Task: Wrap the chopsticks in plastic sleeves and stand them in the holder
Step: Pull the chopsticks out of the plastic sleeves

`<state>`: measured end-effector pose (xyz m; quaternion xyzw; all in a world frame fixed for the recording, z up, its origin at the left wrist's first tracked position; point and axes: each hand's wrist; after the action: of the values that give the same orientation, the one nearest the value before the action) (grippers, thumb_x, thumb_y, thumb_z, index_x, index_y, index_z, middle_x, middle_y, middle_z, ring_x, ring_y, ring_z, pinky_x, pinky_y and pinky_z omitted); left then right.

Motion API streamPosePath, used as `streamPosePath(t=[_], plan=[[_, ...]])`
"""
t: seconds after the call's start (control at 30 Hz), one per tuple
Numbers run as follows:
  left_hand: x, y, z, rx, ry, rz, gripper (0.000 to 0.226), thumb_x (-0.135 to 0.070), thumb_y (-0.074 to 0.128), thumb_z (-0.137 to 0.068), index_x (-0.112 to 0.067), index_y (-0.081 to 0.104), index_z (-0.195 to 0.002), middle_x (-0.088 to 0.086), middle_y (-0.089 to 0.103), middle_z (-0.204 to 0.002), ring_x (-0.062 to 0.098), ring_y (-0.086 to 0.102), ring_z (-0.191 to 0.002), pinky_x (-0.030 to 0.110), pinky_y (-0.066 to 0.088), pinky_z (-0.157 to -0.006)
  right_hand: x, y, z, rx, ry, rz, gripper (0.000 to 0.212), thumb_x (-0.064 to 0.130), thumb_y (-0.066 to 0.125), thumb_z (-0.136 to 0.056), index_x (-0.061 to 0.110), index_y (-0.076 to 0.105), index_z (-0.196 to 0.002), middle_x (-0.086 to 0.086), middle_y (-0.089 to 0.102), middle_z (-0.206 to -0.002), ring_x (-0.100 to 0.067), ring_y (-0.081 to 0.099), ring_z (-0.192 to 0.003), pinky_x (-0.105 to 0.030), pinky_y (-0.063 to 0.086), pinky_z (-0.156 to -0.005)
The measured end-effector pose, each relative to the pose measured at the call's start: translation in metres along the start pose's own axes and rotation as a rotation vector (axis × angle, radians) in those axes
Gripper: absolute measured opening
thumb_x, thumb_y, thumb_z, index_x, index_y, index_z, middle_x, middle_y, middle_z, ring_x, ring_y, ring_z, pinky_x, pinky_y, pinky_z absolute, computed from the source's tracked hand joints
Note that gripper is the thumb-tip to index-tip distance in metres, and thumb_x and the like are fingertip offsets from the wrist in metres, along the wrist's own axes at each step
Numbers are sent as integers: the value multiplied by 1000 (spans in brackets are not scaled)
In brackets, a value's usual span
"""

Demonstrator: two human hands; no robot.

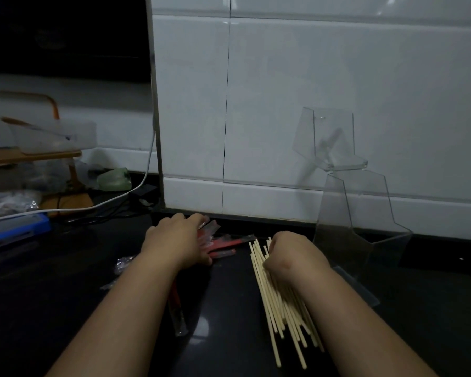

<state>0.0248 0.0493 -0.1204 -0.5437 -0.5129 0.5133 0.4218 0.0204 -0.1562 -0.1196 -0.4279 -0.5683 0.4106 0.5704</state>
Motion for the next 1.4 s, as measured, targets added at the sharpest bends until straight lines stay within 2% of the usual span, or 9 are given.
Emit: streamPosePath(t=[0.1,0.3,0.6,0.87,0.93,1.07,1.2,1.3,1.4], plan=[[-2,-1,2,-20,17,47,92,-62,78,-69,-41,33,-146,0,45,-141,27,44,-130,43,41,-103,0,-3,1,-20,-17,-21,18,14,60,-85,19,64,-102,-2,65,-99,-21,61,-88,-33,54,-76],[-7,-1,-1,-208,8,429,61,-59,71,-77,-30,58,-129,1,60,-127,21,58,-115,38,49,-95,3,-14,7,-189,-87,-183,18,16,58,-94,23,65,-109,0,64,-106,-18,59,-93,-30,48,-75],[-10,-3,0,-223,-15,333,44,-53,68,-82,-32,63,-120,-3,67,-114,20,61,-106,35,50,-89,5,-18,12,-249,-122,-210,13,24,56,-98,24,65,-107,1,64,-103,-16,57,-89,-30,49,-76],[-11,1,-1,-55,11,-21,43,-51,74,-77,-31,67,-114,-2,66,-117,23,62,-107,33,50,-89,5,-4,6,40,5,59,29,19,66,-86,22,60,-115,-2,63,-108,-21,61,-96,-35,53,-84],[-10,5,-3,-22,-1,-74,35,-47,72,-79,-28,69,-109,0,67,-113,24,63,-103,32,49,-83,5,0,3,62,24,69,32,15,64,-86,21,61,-117,-2,62,-108,-22,61,-98,-35,53,-84],[-7,11,-7,-43,-12,-50,20,-37,67,-85,-24,71,-100,1,69,-103,25,65,-91,33,50,-76,5,2,1,39,36,49,31,10,60,-87,20,60,-117,-3,61,-106,-22,61,-98,-34,53,-83],[-9,9,-7,-86,-6,-13,18,-37,66,-85,-25,73,-97,-1,69,-101,24,64,-94,30,49,-77,5,-1,5,-19,24,4,30,10,60,-87,21,60,-115,-1,58,-100,-21,60,-96,-32,51,-79],[-9,5,-4,-169,0,27,17,-37,63,-89,-30,74,-100,0,70,-103,25,65,-98,30,48,-79,6,-6,9,-91,-19,-71,32,11,60,-88,20,56,-118,-3,60,-111,-22,59,-101,-32,51,-82],[-11,2,0,-244,-4,85,17,-33,61,-91,-33,71,-104,-1,70,-108,25,63,-104,31,46,-81,7,-10,13,-186,-89,-203,24,12,58,-87,23,53,-108,-1,60,-103,-20,58,-90,-31,48,-71]])
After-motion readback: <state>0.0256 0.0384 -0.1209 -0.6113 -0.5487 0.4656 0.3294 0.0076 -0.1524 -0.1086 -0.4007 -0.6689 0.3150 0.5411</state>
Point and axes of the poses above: each hand's wrist, its own z-axis away from the middle knuckle, its own y-axis out of the palm, x = y × z
